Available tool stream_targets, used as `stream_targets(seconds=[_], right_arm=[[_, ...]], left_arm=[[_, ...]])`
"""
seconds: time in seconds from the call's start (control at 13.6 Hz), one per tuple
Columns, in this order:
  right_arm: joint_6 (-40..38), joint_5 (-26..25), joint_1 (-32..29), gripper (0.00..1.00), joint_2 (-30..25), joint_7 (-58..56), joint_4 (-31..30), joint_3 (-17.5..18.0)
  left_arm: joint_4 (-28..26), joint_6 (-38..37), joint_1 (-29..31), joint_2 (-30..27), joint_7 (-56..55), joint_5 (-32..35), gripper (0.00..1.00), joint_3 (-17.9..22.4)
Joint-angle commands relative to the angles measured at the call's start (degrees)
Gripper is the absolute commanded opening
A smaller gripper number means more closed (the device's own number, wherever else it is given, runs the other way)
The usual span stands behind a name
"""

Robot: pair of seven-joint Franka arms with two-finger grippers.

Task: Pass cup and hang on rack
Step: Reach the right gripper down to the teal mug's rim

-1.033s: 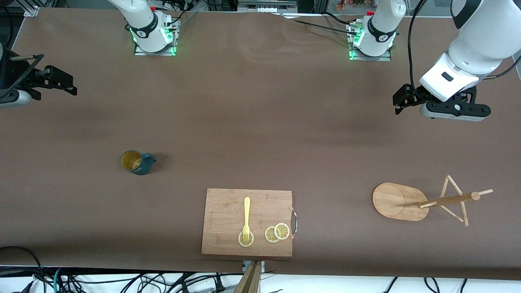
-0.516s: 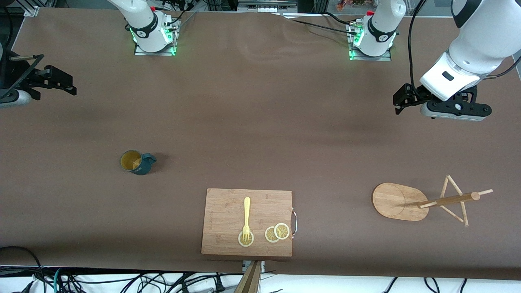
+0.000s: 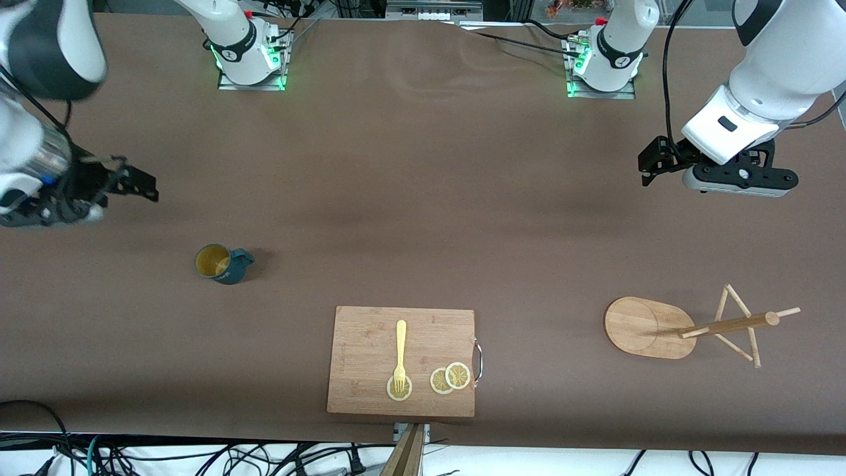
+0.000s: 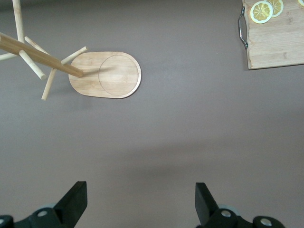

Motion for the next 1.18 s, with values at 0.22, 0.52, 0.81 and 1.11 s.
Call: stream_targets(seconds=[0.22,0.52,0.81,1.11], right_arm=[[17.63,-0.67,-0.27,0.99,13.18,-0.73,-3.00,-0.03],[23.45,-0.32,-0.35,0.97,18.11,-1.52,-2.74,-0.03],[26.00,0.21,-0.44,0.85,20.40,-1.17,-2.65,-0.03],[26.53,0.38,-0.44,0.50,21.72,-0.55,-2.82,0.06]], left_arm=[[1.60,-0.92,0.10,0.60,0.20,-0.76,1.00,-0.03],[1.60,-0.92,-0.08,0.60,-0.15,-0.76,1.00,-0.03],[1.60,-0.92,-0.25,0.60,-0.24,-0.76,1.00,-0.11],[1.60,-0.92,-0.17,0.60,-0.24,-0.76,1.00,-0.11]])
